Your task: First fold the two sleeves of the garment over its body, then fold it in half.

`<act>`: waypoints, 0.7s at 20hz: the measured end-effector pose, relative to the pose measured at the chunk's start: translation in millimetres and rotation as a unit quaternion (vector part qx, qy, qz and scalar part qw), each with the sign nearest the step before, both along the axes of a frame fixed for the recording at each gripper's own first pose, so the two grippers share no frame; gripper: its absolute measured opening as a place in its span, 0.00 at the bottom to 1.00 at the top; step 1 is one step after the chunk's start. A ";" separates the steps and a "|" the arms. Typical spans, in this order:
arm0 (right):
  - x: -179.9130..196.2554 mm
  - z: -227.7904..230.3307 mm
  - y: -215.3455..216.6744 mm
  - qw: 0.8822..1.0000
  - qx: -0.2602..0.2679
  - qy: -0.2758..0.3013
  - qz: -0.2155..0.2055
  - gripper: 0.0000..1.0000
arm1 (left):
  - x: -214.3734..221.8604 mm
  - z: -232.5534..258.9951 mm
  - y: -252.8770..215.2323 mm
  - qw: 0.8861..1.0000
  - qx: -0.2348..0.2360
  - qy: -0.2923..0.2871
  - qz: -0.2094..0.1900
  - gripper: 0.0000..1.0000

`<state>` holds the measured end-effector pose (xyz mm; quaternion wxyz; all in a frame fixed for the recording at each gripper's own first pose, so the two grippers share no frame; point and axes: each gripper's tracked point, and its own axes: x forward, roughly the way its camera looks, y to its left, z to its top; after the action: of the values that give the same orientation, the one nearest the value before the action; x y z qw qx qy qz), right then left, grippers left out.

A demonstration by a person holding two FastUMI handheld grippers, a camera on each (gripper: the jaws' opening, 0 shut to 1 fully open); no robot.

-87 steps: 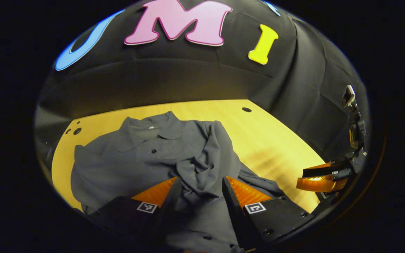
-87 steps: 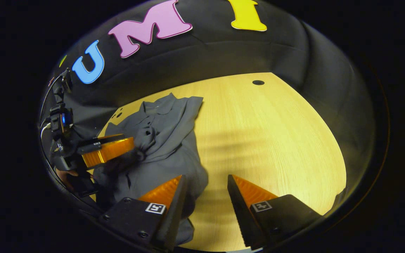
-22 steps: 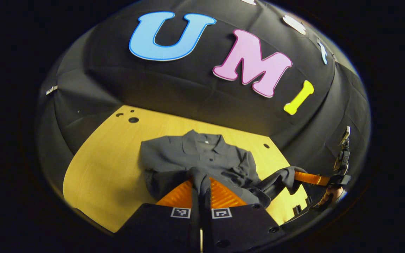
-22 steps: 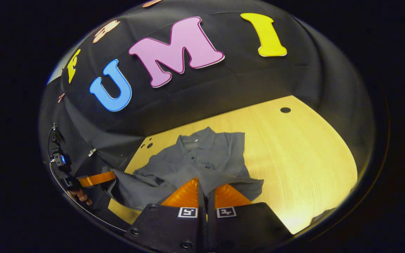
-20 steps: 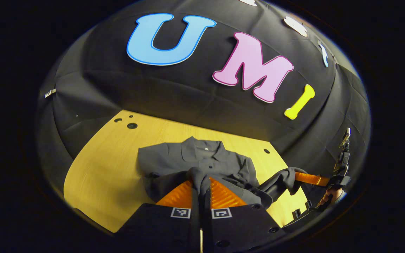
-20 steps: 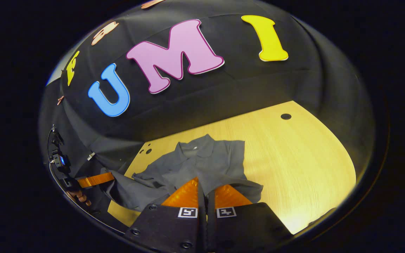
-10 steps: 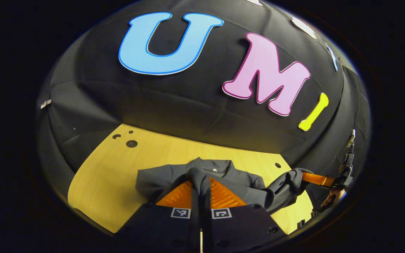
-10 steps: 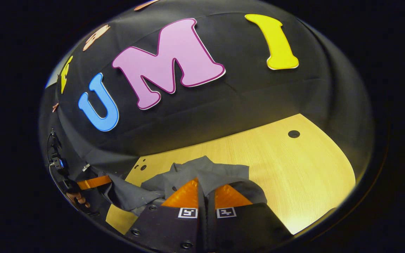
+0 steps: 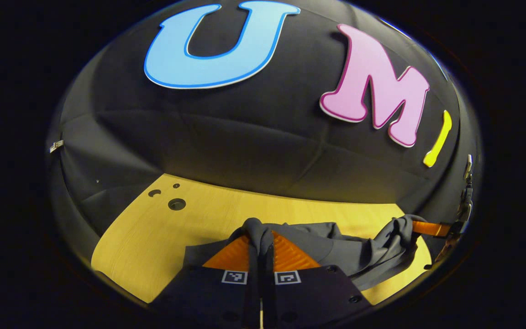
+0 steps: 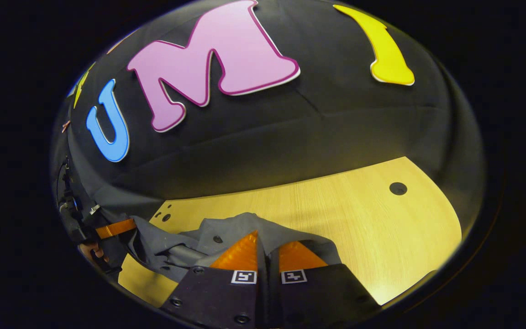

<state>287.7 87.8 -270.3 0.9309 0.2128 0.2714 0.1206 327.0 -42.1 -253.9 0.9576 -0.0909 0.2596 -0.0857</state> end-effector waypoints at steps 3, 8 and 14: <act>19.4 -31.4 6.7 1.000 -0.006 0.007 0.000 0.05 | 19.6 -28.2 0.6 1.000 0.016 0.008 0.002 0.07; 33.8 -86.1 22.2 0.999 -0.027 0.033 0.010 0.05 | 33.4 -79.2 0.4 0.998 0.047 0.033 0.008 0.07; 35.2 -121.2 32.1 0.997 -0.056 0.045 0.032 0.05 | 32.7 -120.6 0.9 0.996 0.075 0.053 0.010 0.10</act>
<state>322.9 119.9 -391.5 0.9238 0.1566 0.3260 0.1254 359.7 -41.2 -374.5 0.9473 -0.0261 0.3151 -0.0517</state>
